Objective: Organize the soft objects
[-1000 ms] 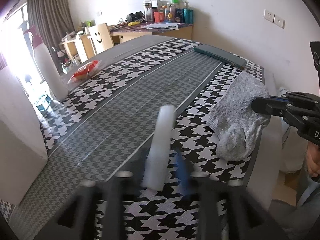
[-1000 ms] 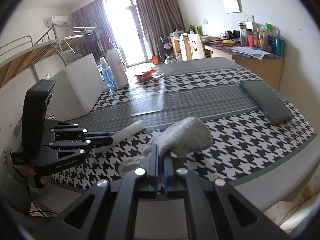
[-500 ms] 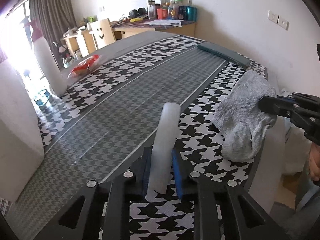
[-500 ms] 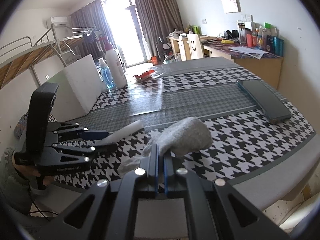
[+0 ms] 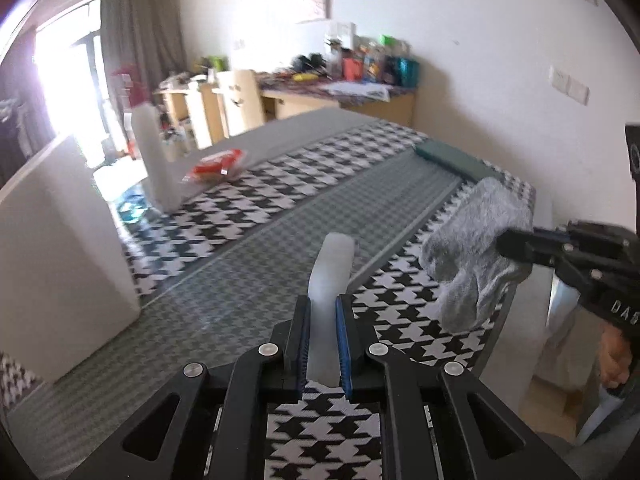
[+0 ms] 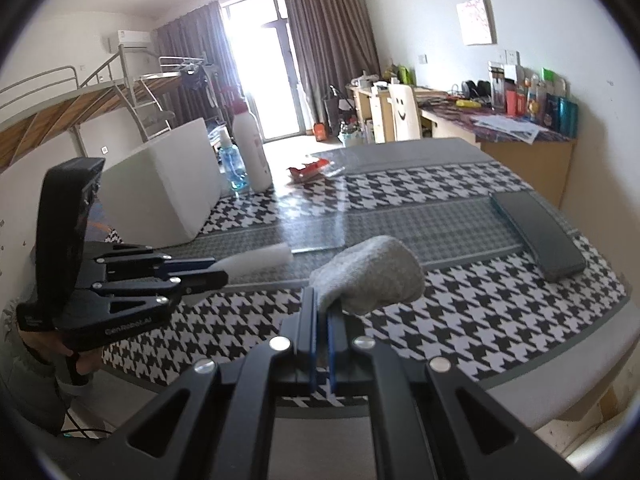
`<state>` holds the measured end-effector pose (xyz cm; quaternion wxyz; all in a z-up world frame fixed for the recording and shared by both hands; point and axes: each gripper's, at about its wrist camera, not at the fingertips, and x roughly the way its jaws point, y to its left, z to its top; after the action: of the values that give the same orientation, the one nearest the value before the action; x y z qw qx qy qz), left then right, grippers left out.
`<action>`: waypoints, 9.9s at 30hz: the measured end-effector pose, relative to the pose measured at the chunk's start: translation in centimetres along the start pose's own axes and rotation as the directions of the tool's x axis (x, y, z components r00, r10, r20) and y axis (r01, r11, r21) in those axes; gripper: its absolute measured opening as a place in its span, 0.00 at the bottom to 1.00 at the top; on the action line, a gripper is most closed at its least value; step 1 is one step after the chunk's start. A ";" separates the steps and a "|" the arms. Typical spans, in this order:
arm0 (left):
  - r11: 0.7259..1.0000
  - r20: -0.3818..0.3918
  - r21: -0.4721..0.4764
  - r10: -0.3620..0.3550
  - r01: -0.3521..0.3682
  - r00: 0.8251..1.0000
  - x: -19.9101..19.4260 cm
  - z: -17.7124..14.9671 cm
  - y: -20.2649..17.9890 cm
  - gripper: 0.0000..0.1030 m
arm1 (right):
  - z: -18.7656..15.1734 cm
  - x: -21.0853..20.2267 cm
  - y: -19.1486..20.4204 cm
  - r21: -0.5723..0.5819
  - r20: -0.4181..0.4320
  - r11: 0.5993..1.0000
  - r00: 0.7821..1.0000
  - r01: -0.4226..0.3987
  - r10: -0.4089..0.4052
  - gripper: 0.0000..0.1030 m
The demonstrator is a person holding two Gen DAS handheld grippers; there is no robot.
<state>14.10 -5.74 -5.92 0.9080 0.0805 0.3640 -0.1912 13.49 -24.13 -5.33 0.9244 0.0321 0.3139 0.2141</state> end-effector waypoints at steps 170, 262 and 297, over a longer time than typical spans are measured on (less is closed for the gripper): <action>0.823 0.117 -0.384 0.494 -0.420 0.862 -7.7 6.8 21.6 0.24 | 17.7 7.8 17.1 -0.264 0.122 0.937 0.956 -0.228 0.267 0.06; 0.684 0.139 -0.534 0.651 -0.497 0.746 -16.2 -0.9 23.9 0.99 | 17.9 13.7 22.1 -0.366 -0.141 0.903 0.973 -0.223 0.184 0.60; 0.741 0.231 -0.479 0.624 -0.471 0.746 -19.8 -0.8 17.3 0.99 | 14.9 4.4 20.2 -0.335 0.073 0.921 0.969 -0.197 0.234 0.89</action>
<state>7.52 16.04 7.38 0.9723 -0.0347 0.1719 0.1546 17.88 -2.84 8.03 0.9038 -0.0747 0.2168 0.3614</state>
